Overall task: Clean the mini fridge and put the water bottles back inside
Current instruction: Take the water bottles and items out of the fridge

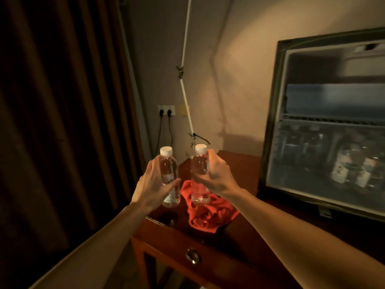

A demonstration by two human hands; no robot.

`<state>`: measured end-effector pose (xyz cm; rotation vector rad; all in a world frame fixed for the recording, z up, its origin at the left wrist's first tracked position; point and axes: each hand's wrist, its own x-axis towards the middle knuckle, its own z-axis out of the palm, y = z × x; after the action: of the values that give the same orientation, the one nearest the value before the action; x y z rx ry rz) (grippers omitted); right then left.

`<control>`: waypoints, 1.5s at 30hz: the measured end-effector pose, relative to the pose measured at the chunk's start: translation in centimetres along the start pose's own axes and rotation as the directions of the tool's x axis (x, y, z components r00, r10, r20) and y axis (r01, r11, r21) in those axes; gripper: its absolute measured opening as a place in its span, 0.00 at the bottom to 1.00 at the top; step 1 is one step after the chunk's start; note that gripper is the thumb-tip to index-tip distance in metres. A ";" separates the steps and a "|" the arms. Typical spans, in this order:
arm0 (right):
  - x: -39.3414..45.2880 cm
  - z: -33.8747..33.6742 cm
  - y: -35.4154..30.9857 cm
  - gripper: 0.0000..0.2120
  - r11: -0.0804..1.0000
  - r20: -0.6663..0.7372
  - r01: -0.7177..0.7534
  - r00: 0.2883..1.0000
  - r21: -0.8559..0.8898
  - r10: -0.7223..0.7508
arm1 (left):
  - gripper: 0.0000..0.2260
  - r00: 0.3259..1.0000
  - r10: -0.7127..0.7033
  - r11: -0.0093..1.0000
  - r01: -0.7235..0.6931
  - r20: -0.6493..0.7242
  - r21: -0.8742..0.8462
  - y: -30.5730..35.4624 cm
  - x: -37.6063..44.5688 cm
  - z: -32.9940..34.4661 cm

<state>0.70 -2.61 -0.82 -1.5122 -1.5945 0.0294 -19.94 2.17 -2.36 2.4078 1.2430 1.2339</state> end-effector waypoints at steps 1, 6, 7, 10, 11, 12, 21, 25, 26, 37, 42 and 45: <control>0.5 0.9 -0.5 0.19 1.000 0.015 0.006 1.000 0.016 -0.006 | 0.35 1.000 -0.029 1.000 0.029 -0.011 0.008 -0.9 -0.1 -0.6; 3.0 5.2 -3.0 0.21 0.993 0.086 0.100 0.991 0.058 -0.105 | 0.35 0.990 -0.135 0.991 0.136 -0.049 0.013 -4.7 -0.7 -2.6; 3.3 6.0 -3.4 0.21 0.991 0.098 0.112 0.988 0.067 -0.119 | 0.35 0.987 -0.148 0.989 0.149 -0.062 0.012 -5.3 -0.8 -2.9; 4.0 8.8 -4.3 0.23 0.987 0.146 0.143 0.977 0.077 -0.153 | 0.35 0.976 -0.198 0.980 0.200 -0.092 0.009 -6.7 -1.2 -3.2; 4.1 9.7 -4.4 0.24 0.986 0.163 0.147 0.974 0.083 -0.159 | 0.35 0.972 -0.216 0.976 0.218 -0.096 0.007 -7.1 -1.3 -3.2; 4.2 10.6 -4.4 0.24 0.986 0.176 0.144 0.972 0.086 -0.158 | 0.35 0.968 -0.233 0.972 0.235 -0.098 0.003 -7.5 -1.4 -3.1; 5.7 15.2 -3.1 0.23 0.986 0.229 -0.020 0.973 0.166 -0.019 | 0.33 0.946 -0.296 0.955 0.290 -0.132 -0.063 -10.3 -0.5 -1.6; 6.7 15.3 -2.1 0.23 0.986 0.218 -0.009 0.976 0.167 -0.027 | 0.34 0.951 -0.278 0.960 0.271 -0.134 -0.071 -10.5 0.1 -0.5; 6.9 15.4 -1.9 0.23 0.987 0.216 -0.004 0.976 0.163 -0.032 | 0.34 0.952 -0.277 0.960 0.269 -0.132 -0.076 -10.5 0.3 -0.2; 7.4 15.6 -0.6 0.26 0.986 0.236 0.007 0.971 0.166 -0.047 | 0.36 0.953 -0.285 0.958 0.285 -0.106 -0.013 -10.5 0.8 0.6; 7.3 15.0 -1.0 0.27 0.990 0.258 0.001 0.965 0.143 -0.039 | 0.41 0.952 -0.293 0.954 0.298 -0.089 0.044 -10.2 0.0 0.0; 6.9 14.1 -1.4 0.32 0.986 0.280 -0.032 0.960 0.166 -0.016 | 0.40 0.932 -0.343 0.931 0.353 -0.116 0.087 -9.8 -0.7 -0.7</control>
<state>-7.73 10.24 -4.29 -1.4288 -1.7589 0.3907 -26.59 7.80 -7.06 2.0845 1.7166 1.2144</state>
